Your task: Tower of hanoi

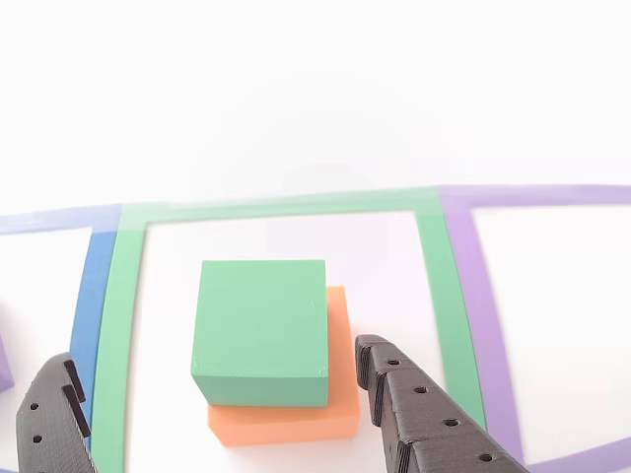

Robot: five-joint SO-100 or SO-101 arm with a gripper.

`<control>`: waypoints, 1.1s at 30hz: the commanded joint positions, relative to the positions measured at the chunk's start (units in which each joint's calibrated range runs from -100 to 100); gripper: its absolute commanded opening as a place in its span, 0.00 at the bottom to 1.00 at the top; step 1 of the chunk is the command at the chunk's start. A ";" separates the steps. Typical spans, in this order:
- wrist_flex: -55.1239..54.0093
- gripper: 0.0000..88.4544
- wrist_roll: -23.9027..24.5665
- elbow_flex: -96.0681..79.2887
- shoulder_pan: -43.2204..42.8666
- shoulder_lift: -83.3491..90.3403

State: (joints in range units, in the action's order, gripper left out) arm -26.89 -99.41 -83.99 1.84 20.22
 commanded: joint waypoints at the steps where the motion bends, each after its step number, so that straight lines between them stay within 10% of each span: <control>1: -1.94 0.34 -0.59 2.80 -0.69 -0.64; 33: -4.37 0.15 -0.59 5.71 -0.98 -6.86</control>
State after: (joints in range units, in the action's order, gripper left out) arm -29.86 -99.41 -80.59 1.51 13.47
